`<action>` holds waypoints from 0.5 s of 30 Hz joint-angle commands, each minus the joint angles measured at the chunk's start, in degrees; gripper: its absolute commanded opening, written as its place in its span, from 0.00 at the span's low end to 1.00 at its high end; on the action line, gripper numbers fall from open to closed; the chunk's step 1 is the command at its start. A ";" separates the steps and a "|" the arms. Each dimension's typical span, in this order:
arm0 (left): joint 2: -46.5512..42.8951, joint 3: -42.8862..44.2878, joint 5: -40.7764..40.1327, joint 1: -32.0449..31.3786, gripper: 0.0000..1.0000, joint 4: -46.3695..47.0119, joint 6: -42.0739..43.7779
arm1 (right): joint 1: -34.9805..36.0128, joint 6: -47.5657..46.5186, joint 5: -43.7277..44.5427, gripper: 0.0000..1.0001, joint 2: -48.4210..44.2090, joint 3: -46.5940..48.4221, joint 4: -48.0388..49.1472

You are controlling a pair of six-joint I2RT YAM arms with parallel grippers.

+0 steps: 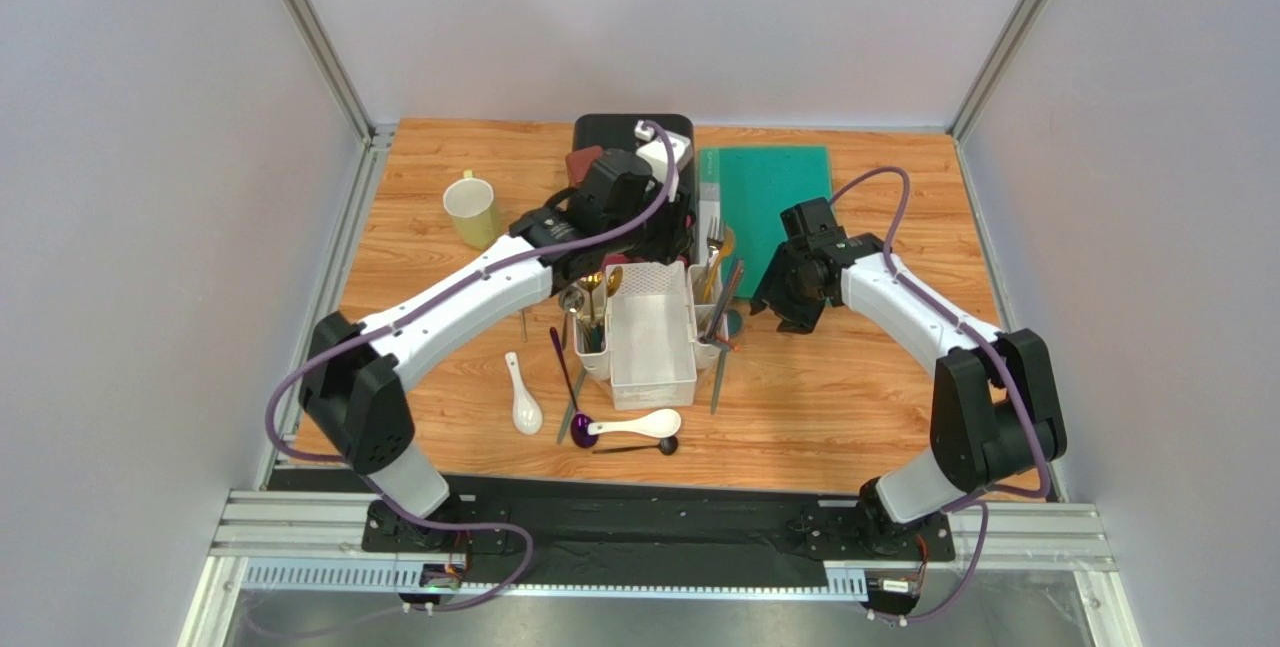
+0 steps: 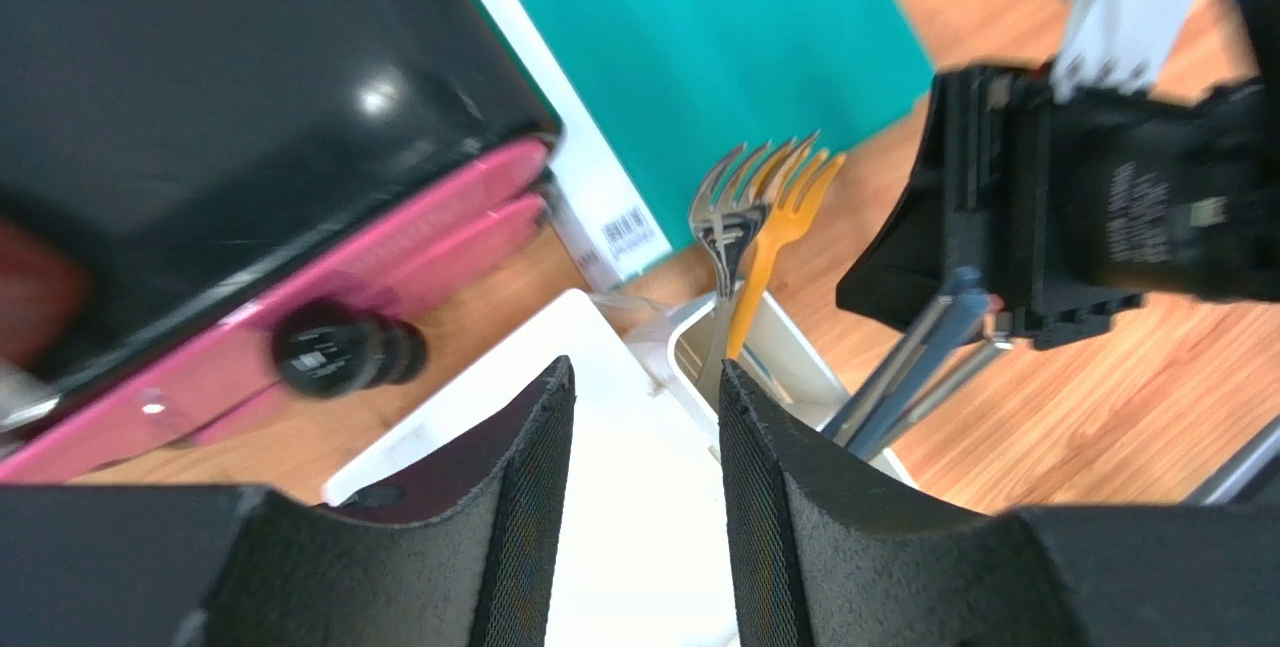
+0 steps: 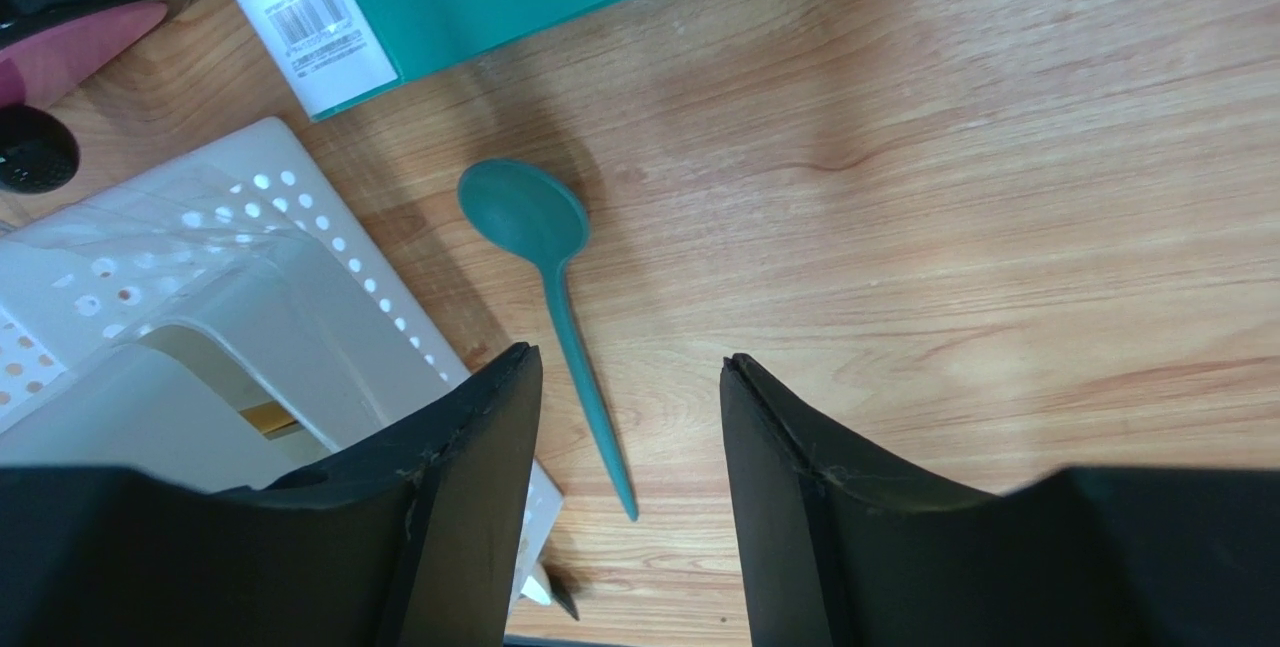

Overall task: Sort the eating utensils into containers
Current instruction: Place the fork in the storage box, then pick up the chopstick from the center of the board.

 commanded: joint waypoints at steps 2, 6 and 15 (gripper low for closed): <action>-8.57 2.89 -5.58 1.84 0.47 -2.15 -2.03 | -0.94 -3.48 5.34 0.54 -3.43 -1.88 2.84; -13.14 0.61 -12.34 4.65 0.47 -7.51 -5.63 | -1.91 -4.18 6.22 0.56 -8.17 -4.78 8.37; -35.20 -23.28 -25.73 4.75 0.46 -15.51 -22.23 | -1.82 -3.84 11.41 0.60 -30.05 -17.00 8.58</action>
